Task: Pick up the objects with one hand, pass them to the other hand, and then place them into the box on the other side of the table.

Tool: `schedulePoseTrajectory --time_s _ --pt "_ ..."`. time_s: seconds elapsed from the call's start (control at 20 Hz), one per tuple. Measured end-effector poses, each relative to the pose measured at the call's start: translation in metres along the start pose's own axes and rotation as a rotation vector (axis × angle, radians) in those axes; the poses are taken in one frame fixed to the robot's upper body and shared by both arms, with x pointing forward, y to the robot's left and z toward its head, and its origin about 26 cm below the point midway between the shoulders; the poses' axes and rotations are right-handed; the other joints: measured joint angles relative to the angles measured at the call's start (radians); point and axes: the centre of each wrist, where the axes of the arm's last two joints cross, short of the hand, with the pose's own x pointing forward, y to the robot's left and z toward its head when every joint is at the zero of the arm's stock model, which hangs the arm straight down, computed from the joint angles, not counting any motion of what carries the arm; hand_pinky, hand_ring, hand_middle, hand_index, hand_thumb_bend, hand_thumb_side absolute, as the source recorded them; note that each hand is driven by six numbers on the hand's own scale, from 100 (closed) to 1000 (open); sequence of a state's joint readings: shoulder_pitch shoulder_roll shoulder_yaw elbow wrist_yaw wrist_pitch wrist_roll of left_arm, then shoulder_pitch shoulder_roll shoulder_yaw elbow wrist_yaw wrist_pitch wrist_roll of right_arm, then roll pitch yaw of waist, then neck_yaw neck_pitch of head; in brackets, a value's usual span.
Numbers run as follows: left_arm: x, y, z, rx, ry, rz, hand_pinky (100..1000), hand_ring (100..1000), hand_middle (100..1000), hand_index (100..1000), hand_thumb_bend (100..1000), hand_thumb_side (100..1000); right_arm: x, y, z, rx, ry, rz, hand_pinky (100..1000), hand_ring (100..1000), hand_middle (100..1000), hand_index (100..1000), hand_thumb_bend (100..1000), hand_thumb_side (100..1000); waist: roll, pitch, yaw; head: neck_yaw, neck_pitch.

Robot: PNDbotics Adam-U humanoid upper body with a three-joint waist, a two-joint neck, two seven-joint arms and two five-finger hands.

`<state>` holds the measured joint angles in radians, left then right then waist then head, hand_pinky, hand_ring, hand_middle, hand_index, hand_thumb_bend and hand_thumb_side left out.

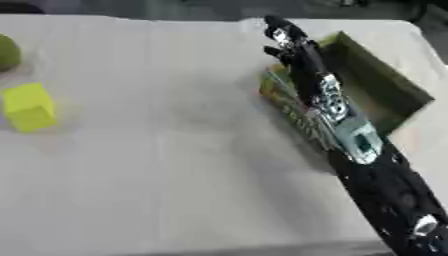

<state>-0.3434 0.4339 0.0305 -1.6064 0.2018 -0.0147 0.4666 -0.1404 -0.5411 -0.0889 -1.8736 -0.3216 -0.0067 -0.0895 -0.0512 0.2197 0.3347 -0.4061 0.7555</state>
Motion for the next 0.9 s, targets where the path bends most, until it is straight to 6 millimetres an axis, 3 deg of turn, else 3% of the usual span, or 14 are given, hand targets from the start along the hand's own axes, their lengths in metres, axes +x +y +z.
schedulePoseTrajectory --time_s 0.5,0.65,0.9 --pt "0.0002 0.0002 -0.0003 0.004 0.001 0.001 613 679 741 822 222 808 0.0006 -0.0007 -0.0002 0.015 -0.012 0.0 914 979 960 900 100 775 0.006 0.009 0.002 0.067 0.009" --pt "0.0017 -0.0007 -0.0017 0.002 -0.002 0.002 613 679 741 820 215 808 0.0007 -0.0009 -0.0002 0.029 -0.025 -0.002 914 986 960 907 100 767 0.019 0.009 0.002 0.075 0.009" --pt "0.006 -0.0034 -0.0056 -0.006 -0.01 -0.011 607 676 739 812 173 820 0.0015 -0.0023 -0.0001 0.06 -0.055 -0.016 921 994 964 913 100 765 0.02 0.009 0.0 0.079 0.009"
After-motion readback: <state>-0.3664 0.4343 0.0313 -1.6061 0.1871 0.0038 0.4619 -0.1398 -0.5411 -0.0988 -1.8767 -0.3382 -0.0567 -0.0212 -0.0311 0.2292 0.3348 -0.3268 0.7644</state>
